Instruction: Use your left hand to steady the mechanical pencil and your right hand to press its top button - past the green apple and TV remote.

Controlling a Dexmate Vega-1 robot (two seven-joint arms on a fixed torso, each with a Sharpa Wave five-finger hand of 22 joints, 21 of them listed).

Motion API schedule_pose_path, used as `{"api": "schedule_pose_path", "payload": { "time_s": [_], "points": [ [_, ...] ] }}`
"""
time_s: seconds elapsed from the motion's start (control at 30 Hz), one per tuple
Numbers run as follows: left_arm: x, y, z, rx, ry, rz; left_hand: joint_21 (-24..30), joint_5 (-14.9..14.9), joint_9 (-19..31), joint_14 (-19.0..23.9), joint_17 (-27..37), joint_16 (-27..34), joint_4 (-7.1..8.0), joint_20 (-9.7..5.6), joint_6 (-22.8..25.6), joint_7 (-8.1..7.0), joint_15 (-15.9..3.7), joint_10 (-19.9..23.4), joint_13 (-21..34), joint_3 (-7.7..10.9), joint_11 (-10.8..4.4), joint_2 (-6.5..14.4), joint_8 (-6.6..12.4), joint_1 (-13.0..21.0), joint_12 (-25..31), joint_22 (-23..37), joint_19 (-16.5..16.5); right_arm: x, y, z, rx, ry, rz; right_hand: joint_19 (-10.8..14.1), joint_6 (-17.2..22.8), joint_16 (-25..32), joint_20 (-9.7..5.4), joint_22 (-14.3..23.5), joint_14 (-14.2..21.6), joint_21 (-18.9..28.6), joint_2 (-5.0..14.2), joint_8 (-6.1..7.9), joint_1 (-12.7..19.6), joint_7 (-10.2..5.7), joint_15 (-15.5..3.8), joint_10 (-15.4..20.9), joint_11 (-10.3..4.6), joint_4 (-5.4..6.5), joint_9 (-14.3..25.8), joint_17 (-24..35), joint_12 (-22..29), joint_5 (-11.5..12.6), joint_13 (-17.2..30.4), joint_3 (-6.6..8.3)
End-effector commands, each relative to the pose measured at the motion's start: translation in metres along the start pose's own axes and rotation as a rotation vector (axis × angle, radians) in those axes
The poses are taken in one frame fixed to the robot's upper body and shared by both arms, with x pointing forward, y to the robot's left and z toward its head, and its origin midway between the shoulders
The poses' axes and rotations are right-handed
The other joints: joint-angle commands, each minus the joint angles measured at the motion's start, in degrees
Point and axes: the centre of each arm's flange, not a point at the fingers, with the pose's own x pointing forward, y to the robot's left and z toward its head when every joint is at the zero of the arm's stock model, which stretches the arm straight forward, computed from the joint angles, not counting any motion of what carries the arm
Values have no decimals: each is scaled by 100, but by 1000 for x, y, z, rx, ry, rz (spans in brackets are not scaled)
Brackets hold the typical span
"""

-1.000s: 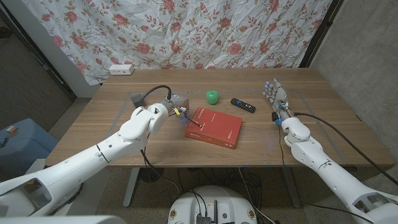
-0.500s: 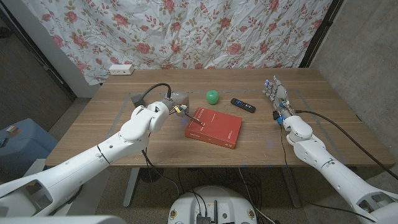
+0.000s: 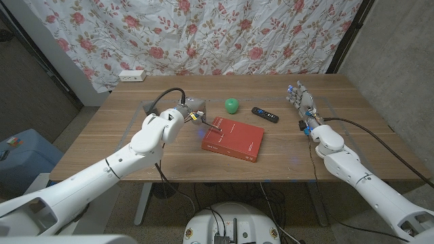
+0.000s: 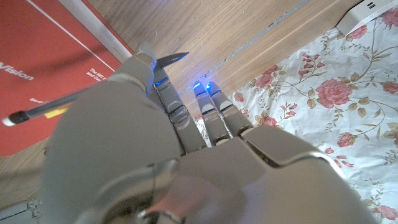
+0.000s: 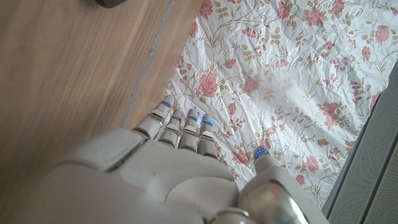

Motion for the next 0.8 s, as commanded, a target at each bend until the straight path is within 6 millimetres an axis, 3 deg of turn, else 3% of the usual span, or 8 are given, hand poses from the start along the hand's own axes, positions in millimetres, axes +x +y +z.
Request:
{"api": "schedule_pose_path", "payload": {
  "time_s": [0.03, 0.43, 0.8],
  "points": [
    [-1, 5, 2, -75, 36, 42, -25, -11, 25, 39, 26, -17, -1, -785, 54, -17, -986, 178, 14, -41, -149, 10, -20, 65, -22, 11, -29, -7, 3, 12, -52, -40, 17, 58, 55, 36, -13, 16, 63, 13, 14, -2, -50, -5, -6, 65, 7, 22, 17, -7, 18, 45, 17, 26],
    [6, 8, 13, -185, 76, 92, -33, -8, 35, 30, 23, -32, 8, -793, 60, -6, -982, 185, 16, -76, -151, 15, -40, 76, -46, 12, -65, -13, 11, 23, -122, -121, 48, 99, 115, 51, -30, 15, 122, 21, 13, 4, -25, -110, -38, 124, 16, 7, 17, -36, 28, 49, 17, 48],
    [19, 13, 22, -246, 79, 136, -27, -5, 25, 35, 24, -33, 15, -785, 74, -9, -981, 207, 19, -99, -149, 29, -61, 83, -54, 12, -61, -13, 15, 31, -195, -179, 73, 85, -24, 30, -44, 15, 110, 10, 27, -53, 73, -359, -53, 91, -8, -69, 14, -84, 4, 61, 17, 110]
  ]
}}
